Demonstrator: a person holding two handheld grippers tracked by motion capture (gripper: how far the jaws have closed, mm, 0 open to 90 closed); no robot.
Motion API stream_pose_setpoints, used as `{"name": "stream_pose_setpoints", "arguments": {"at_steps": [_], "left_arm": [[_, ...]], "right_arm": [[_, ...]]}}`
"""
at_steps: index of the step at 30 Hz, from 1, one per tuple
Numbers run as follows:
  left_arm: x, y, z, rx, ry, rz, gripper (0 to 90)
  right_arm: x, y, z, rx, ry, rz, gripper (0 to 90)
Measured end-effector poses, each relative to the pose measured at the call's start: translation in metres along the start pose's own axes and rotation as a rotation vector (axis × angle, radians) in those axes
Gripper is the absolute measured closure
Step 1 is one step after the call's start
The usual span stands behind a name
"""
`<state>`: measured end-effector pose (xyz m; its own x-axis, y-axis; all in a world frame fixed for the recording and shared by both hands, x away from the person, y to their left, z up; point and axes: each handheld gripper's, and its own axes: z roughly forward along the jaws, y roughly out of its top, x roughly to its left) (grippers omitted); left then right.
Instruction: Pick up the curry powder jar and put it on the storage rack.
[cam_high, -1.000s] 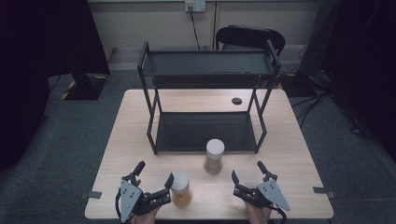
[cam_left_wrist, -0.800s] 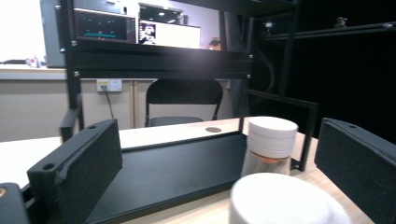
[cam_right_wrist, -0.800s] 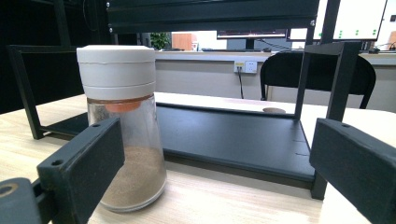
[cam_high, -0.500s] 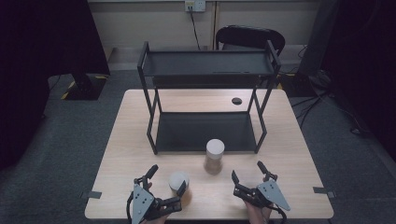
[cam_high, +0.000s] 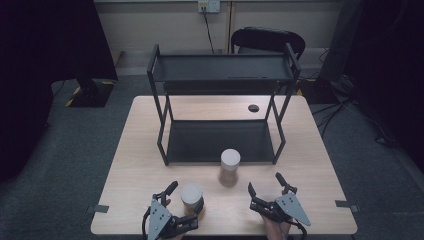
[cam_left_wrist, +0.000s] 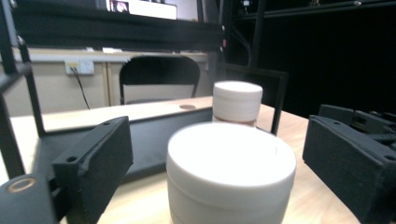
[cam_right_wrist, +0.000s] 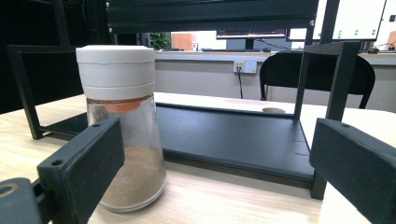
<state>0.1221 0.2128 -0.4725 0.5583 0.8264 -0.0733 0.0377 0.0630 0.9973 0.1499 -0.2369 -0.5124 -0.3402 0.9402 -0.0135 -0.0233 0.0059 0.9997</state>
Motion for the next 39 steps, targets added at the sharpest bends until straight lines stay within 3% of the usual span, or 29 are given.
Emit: {"name": "stream_pose_setpoints", "arguments": {"at_steps": [8,19,39], "left_arm": [[0.002,0.0,0.004,0.065,-0.026,-0.019,15.6],[0.007,-0.009,0.007,0.098,-0.034,-0.03,27.5],[0.002,-0.012,0.007,0.084,-0.006,0.0,34.2]], "right_arm": [[0.0,0.0,0.0,0.0,0.0,0.0,2.0],[0.0,0.0,0.0,0.0,0.0,0.0,2.0],[0.0,0.0,0.0,0.0,-0.001,0.0,2.0]]}}
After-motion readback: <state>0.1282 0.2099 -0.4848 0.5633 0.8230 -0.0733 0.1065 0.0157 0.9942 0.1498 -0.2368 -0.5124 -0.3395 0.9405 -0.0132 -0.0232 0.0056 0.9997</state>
